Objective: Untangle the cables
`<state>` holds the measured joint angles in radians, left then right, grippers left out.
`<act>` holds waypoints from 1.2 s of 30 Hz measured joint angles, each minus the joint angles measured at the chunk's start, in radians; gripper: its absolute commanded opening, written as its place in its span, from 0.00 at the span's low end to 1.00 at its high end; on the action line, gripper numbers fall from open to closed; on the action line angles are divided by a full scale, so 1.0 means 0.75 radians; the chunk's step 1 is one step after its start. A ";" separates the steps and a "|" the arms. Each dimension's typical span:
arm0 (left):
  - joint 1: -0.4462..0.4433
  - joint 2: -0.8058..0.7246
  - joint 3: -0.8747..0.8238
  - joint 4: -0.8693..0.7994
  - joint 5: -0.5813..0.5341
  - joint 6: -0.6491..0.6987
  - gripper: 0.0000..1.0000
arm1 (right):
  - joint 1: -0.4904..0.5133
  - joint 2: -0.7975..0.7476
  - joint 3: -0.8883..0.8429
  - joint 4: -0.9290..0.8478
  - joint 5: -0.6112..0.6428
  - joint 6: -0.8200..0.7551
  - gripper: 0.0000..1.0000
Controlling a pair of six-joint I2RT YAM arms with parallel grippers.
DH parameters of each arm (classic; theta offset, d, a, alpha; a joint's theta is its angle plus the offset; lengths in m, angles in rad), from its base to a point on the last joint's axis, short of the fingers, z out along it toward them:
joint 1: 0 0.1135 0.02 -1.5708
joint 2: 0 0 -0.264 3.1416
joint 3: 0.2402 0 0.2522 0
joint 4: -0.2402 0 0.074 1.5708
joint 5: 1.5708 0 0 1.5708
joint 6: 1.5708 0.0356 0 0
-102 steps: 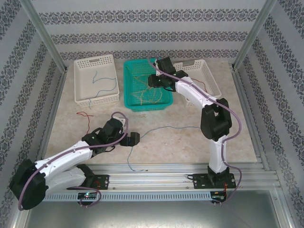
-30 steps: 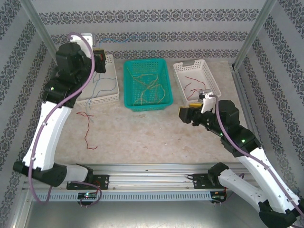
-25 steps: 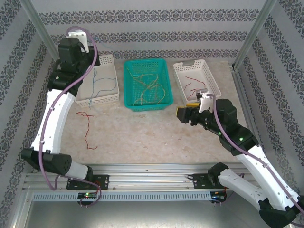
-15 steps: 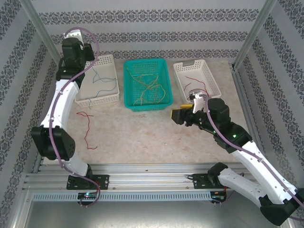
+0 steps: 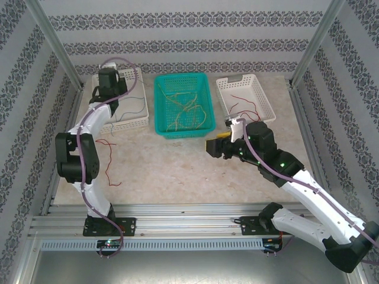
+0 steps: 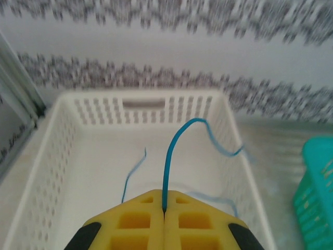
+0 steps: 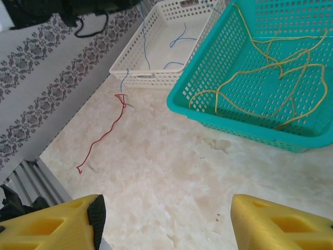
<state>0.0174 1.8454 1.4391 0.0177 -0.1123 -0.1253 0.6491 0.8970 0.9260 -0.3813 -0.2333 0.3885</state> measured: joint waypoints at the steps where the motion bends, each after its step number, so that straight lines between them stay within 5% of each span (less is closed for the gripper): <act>1: 0.001 0.015 -0.023 -0.002 -0.003 -0.011 0.00 | 0.007 0.004 0.000 0.002 0.000 -0.001 0.65; 26: 0.171 0.047 -0.154 -0.012 -0.025 -0.300 0.00 | 0.160 0.130 -0.002 0.021 0.040 -0.003 0.65; 36: 0.171 0.076 -0.126 -0.073 0.100 -0.346 0.68 | 0.208 0.230 -0.002 0.050 0.056 -0.003 0.65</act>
<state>0.1459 1.9022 1.3445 -0.0372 -0.0372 -0.3847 0.8051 1.0698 0.9245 -0.3435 -0.1913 0.3866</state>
